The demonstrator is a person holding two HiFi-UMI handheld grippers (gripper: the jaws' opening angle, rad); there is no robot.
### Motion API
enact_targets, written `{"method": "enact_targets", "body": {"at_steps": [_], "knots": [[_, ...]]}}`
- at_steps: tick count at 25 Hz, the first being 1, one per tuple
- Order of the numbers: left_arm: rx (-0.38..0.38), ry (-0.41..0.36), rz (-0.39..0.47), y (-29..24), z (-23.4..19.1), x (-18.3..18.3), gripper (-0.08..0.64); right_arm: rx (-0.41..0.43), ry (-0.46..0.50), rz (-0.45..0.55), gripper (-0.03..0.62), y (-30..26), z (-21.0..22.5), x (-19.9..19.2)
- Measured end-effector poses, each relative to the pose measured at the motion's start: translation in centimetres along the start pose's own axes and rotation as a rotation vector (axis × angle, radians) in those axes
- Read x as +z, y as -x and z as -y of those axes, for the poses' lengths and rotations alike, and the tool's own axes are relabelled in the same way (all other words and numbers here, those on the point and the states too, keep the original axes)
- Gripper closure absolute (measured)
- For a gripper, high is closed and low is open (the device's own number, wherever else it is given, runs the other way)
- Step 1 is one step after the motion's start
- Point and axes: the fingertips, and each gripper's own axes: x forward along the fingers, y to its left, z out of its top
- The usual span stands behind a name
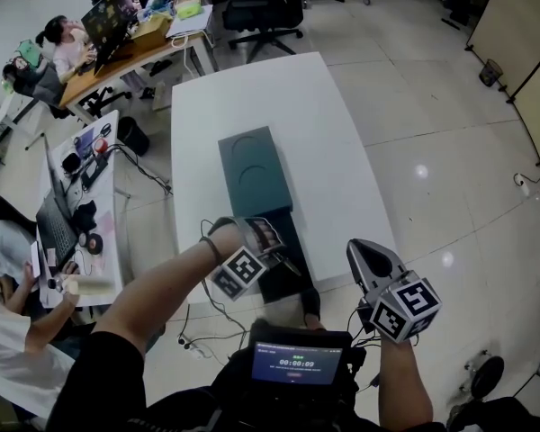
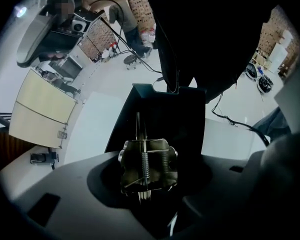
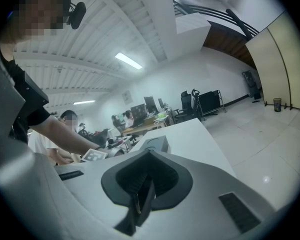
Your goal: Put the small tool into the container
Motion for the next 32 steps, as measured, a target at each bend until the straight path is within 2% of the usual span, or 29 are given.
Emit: {"method": "enact_targets", "body": {"at_steps": [7, 14, 17, 23, 32], "knots": [[-0.001, 0.011, 0.030, 0.2, -0.8, 0.7, 0.304, -0.003, -0.015, 0.013, 0.581, 0.3, 0.3, 0.2], [0.036, 0.023, -0.014, 0.8, -1.4, 0.9, 0.302, 0.023, -0.024, 0.015, 0.581, 0.5, -0.3, 0.4], [0.018, 0.008, -0.040, -0.5, -0.7, 0.3, 0.301, 0.021, -0.014, 0.014, 0.581, 0.6, -0.4, 0.5], [-0.108, 0.116, 0.010, 0.5, 0.0, 1.6, 0.296, 0.014, -0.018, 0.007, 0.581, 1.4, -0.7, -0.1], [-0.128, 0.245, 0.022, 2.5, -0.3, 2.8, 0.282, 0.017, -0.029, 0.018, 0.581, 2.9, -0.7, -0.1]]}}
